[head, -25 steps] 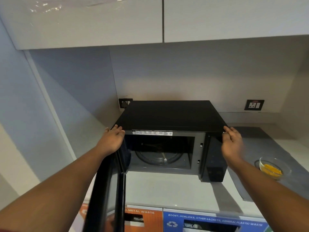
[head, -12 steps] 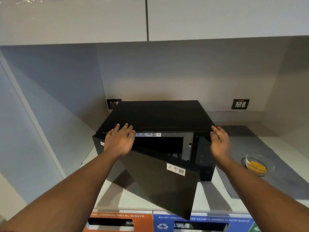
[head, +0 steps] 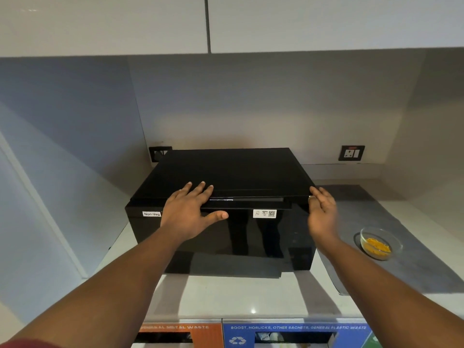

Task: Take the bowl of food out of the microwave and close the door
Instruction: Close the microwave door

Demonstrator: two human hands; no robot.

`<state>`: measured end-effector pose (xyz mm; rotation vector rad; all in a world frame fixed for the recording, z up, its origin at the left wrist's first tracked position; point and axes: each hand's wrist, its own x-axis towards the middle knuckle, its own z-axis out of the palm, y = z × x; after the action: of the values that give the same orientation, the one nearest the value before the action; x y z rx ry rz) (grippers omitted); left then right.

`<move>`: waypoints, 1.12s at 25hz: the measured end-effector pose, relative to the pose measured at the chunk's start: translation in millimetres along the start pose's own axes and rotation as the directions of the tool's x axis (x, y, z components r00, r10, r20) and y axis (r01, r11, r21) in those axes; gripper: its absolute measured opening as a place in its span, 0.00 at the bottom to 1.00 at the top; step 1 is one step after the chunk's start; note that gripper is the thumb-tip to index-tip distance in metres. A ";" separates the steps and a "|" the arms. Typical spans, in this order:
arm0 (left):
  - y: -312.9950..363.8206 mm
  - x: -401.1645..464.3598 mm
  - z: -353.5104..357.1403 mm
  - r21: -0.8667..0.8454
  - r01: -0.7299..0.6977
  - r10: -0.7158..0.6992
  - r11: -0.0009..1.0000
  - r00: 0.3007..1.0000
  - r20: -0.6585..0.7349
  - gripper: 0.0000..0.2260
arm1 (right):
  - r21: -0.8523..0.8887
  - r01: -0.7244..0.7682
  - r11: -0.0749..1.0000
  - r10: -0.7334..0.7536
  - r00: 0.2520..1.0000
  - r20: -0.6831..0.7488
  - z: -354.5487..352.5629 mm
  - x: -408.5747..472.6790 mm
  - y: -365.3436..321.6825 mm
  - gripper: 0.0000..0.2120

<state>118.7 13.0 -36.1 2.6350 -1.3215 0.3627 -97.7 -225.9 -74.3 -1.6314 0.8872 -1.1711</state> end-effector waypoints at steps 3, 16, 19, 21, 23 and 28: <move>-0.6 0.9 2.6 0.007 0.000 0.001 1.000 1.000 -0.015 0.45 | -0.003 0.011 1.000 -0.011 1.000 -0.015 1.3 -0.8 0.4 0.17; 2.0 2.7 5.8 0.005 0.010 -0.010 1.000 0.998 -0.057 0.45 | -0.022 0.012 1.000 -0.013 0.999 -0.036 2.0 -5.7 -4.5 0.18; 6.5 3.1 5.8 -0.005 0.037 -0.037 0.999 0.997 -0.069 0.43 | -0.013 0.014 1.000 -0.014 1.000 -0.027 1.1 -6.9 -4.2 0.18; 7.0 4.0 6.1 -0.005 0.039 -0.039 0.999 0.997 -0.067 0.43 | -0.023 0.008 1.000 -0.008 1.000 -0.023 1.6 -6.3 -4.2 0.18; 6.5 3.1 6.3 -0.014 0.039 -0.040 0.999 0.997 -0.063 0.43 | -0.022 0.001 1.000 -0.002 1.000 -0.031 1.7 -7.1 -4.3 0.18; 8.4 1.3 3.6 -0.028 -0.002 0.002 1.000 0.999 -0.033 0.37 | -0.085 0.035 0.996 -0.037 0.999 -0.022 0.9 -7.8 -3.8 0.19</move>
<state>113.2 6.0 -38.8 2.5937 -1.3096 0.3833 -98.9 -217.4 -73.2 -1.7112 0.9372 -1.1943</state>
